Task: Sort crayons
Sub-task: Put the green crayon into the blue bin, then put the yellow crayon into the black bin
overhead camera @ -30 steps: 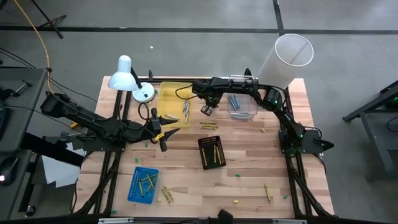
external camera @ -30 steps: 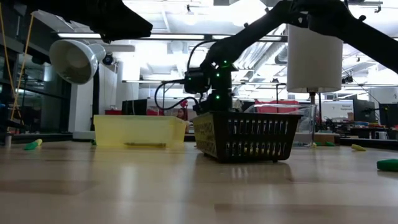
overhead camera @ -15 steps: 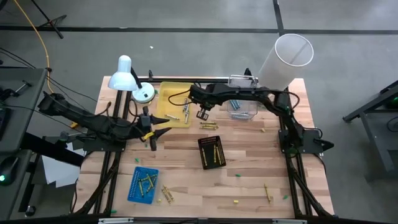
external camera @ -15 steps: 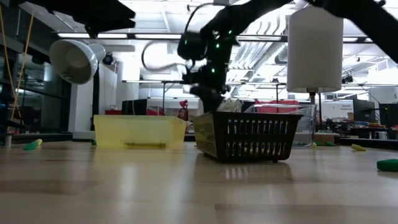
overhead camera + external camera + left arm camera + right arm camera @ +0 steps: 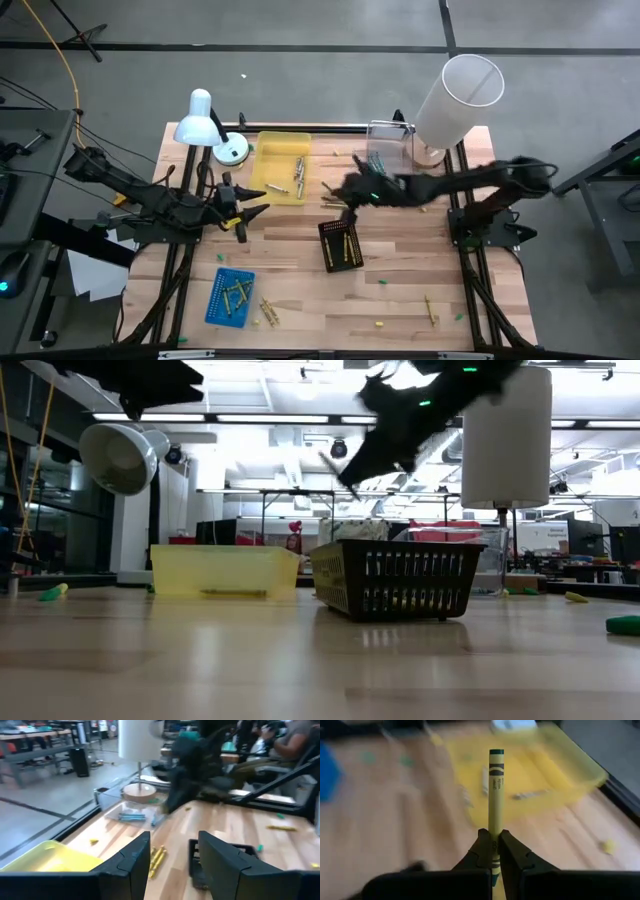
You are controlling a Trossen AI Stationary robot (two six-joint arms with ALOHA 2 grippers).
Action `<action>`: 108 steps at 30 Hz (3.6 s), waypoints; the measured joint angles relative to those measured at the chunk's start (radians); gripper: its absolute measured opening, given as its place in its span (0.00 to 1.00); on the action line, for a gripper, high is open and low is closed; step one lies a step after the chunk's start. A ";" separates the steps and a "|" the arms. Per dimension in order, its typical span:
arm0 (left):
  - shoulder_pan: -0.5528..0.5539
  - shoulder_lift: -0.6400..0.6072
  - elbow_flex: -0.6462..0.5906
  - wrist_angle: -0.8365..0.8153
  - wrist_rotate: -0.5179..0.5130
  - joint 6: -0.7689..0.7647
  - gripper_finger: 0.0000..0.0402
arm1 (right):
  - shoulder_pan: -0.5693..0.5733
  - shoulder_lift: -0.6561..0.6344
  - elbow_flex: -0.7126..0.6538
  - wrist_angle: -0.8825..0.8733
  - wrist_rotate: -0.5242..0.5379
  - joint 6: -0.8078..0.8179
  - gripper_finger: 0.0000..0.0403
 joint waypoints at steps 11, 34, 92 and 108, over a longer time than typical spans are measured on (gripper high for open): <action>0.067 0.185 -0.069 0.337 0.075 0.132 0.38 | 0.162 -0.146 -0.426 0.797 -0.002 -0.030 0.00; 0.094 0.094 -0.079 0.407 0.160 0.185 0.38 | 0.183 0.009 -0.398 0.910 -0.046 -0.007 0.00; 0.094 0.094 -0.079 0.403 0.141 0.157 0.38 | 0.281 1.062 0.916 0.705 -0.378 -0.048 0.13; 0.094 0.094 -0.079 0.365 0.141 0.128 0.38 | 0.262 0.864 0.917 -0.018 -0.274 -0.281 0.37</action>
